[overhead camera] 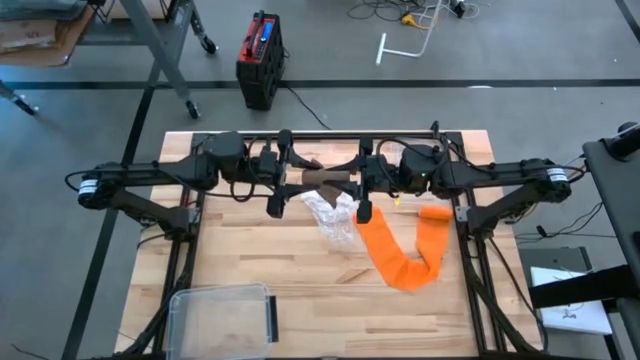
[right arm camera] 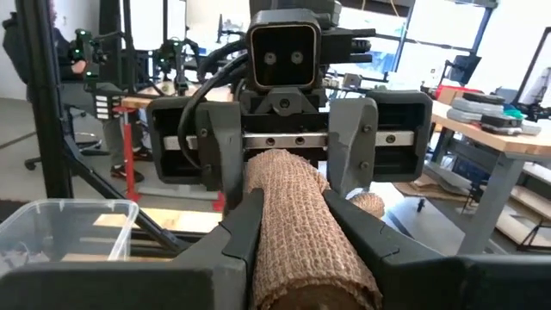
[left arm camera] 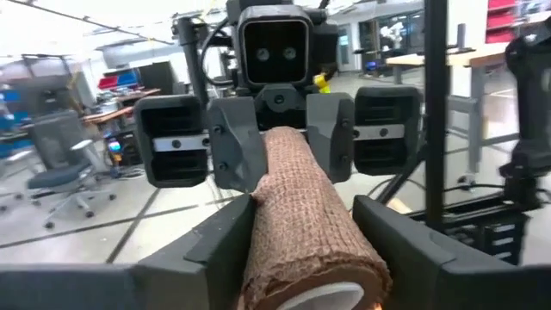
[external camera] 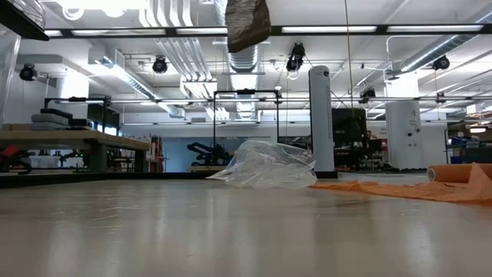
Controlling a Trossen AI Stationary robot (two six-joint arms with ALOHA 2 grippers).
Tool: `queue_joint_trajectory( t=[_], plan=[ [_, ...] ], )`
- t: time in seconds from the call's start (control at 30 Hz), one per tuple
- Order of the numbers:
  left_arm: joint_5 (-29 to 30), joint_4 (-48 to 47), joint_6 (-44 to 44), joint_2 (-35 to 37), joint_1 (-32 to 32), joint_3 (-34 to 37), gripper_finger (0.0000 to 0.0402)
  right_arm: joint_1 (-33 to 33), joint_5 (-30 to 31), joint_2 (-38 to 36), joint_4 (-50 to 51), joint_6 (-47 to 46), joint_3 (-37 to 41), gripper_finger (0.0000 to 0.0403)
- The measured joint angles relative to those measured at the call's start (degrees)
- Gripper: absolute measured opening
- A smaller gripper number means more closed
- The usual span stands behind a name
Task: Roll bandage
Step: Roll the brown bandage
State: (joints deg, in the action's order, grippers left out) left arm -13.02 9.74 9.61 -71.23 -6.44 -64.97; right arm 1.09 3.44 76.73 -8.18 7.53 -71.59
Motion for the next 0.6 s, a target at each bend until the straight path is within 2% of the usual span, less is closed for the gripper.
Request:
queue_joint_trajectory(
  t=[0.13,0.23,0.6],
  plan=[
    [0.16,-0.46,1.53,0.53,0.02,0.00,0.0182,0.06,-0.54,0.00,0.58,0.02,0.00,0.0091],
    [0.11,-0.98,3.82,1.34,0.02,0.00,0.0189,0.10,-1.59,0.00,1.23,0.48,0.00,0.0091],
    [0.22,-0.96,5.64,0.55,0.39,0.02,0.0268,0.15,-3.53,0.00,1.79,0.86,0.00,0.0091]
  ],
)
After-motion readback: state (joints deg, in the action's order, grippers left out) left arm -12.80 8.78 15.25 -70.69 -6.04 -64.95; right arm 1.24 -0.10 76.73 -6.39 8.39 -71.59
